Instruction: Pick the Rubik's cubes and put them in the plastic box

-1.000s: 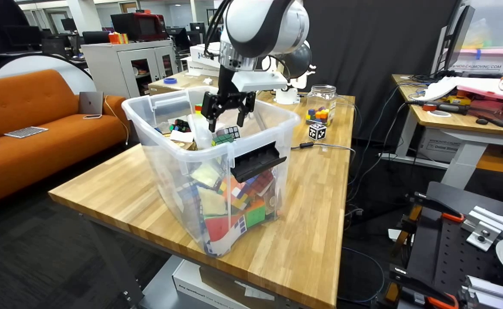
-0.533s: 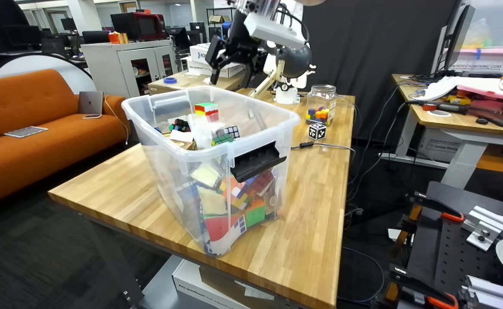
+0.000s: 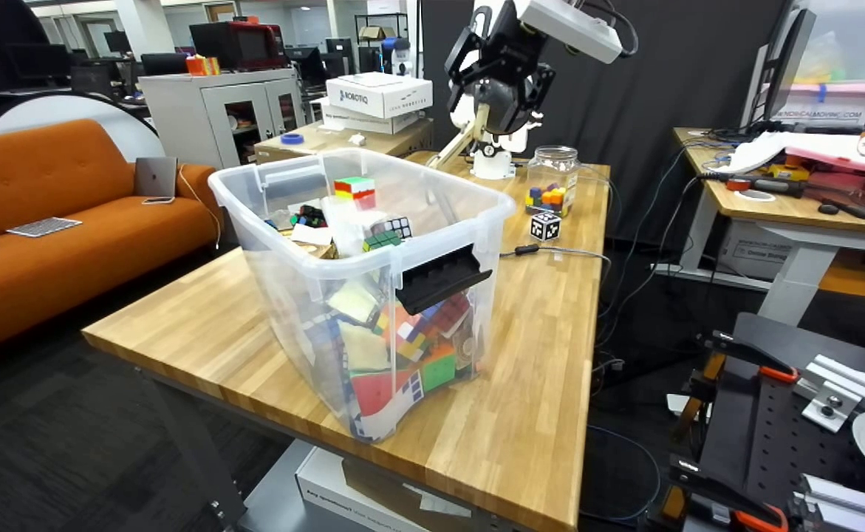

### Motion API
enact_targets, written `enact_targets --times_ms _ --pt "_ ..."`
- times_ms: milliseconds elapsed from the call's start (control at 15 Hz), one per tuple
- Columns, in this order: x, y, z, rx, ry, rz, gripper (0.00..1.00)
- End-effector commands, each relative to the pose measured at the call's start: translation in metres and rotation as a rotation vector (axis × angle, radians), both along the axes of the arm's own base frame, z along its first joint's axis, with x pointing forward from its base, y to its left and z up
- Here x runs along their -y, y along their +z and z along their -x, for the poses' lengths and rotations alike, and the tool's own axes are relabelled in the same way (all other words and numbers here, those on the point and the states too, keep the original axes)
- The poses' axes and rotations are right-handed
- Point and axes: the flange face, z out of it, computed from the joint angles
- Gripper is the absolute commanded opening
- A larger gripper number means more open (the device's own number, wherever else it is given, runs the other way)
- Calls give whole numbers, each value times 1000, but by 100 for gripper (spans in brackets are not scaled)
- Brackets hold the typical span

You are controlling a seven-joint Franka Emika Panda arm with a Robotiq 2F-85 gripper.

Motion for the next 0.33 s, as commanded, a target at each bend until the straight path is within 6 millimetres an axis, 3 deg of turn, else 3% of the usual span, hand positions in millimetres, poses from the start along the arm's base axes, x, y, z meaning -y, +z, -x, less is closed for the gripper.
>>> enact_targets --times_ms 0,267 --pt "-3 1 0 -1 -1 -3 100" --pt "-4 0 -1 -3 -4 -6 100"
